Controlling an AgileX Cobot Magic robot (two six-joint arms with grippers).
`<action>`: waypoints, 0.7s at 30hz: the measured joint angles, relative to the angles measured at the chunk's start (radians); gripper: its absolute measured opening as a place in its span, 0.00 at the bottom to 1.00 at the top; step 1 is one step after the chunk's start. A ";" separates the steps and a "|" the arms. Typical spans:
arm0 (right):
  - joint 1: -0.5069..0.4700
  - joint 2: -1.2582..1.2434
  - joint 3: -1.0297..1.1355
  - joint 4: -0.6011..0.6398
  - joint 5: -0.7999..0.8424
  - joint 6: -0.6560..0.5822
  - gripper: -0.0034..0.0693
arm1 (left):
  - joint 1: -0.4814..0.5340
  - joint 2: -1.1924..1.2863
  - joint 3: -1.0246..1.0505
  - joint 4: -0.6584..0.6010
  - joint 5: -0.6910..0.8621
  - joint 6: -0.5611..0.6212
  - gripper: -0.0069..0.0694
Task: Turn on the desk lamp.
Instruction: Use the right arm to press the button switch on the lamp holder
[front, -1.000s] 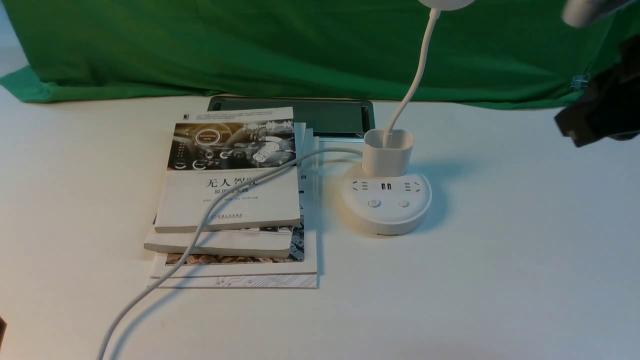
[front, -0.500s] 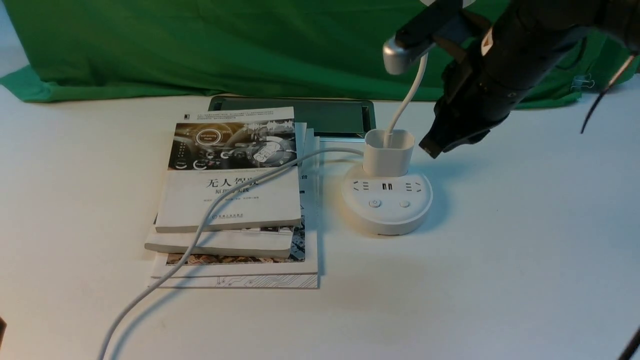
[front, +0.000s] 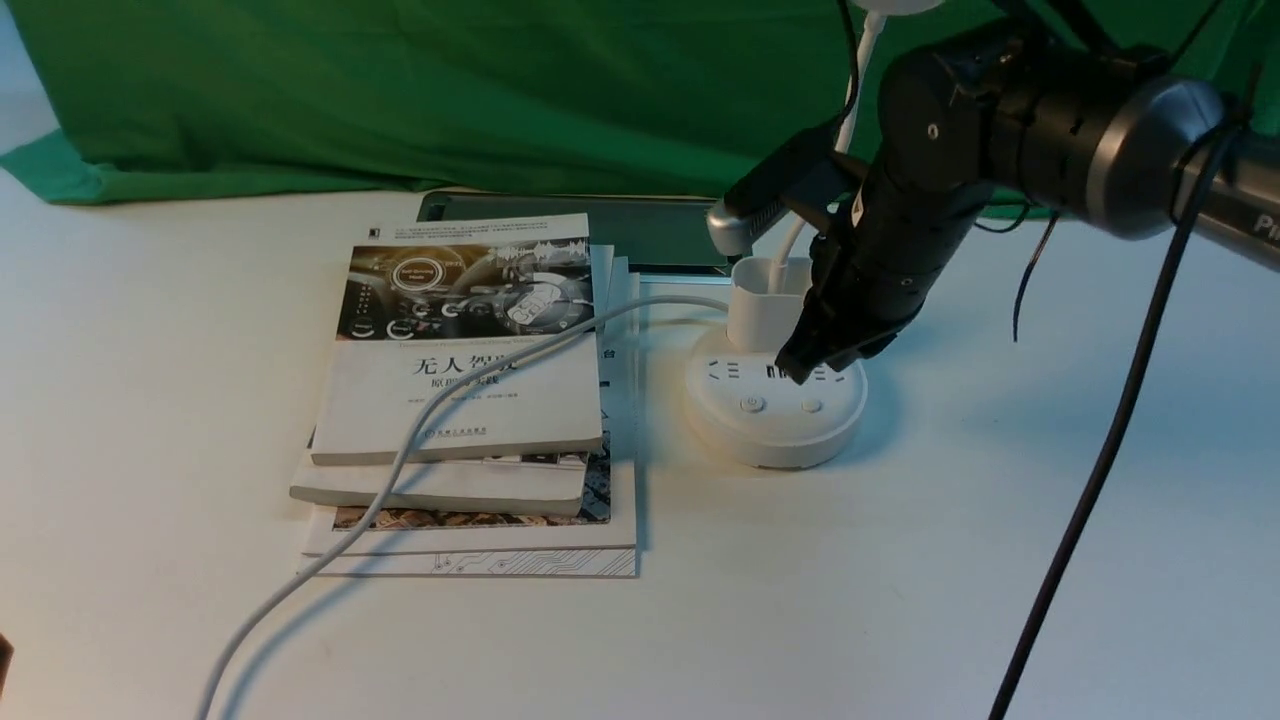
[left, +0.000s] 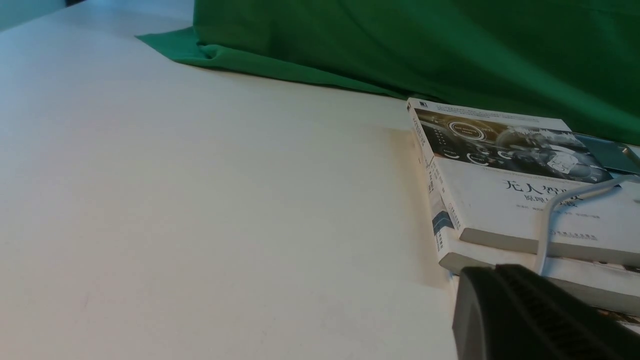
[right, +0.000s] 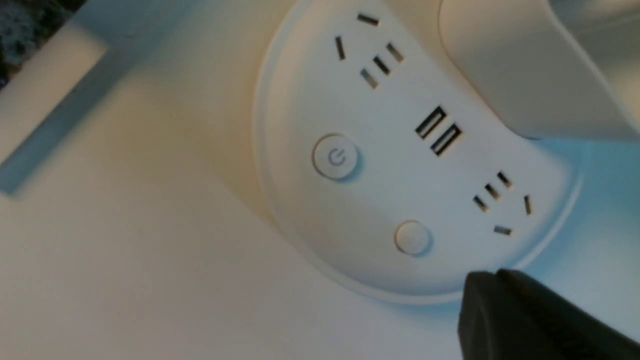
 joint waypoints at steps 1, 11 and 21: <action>0.000 0.011 -0.001 0.000 -0.005 0.001 0.09 | 0.000 0.000 0.000 0.000 0.000 0.000 0.12; 0.000 0.069 -0.001 0.000 -0.033 0.003 0.09 | 0.000 0.000 0.000 0.000 0.000 0.000 0.12; 0.000 0.097 -0.001 -0.001 -0.045 0.026 0.09 | 0.000 0.000 0.000 0.000 0.000 0.000 0.12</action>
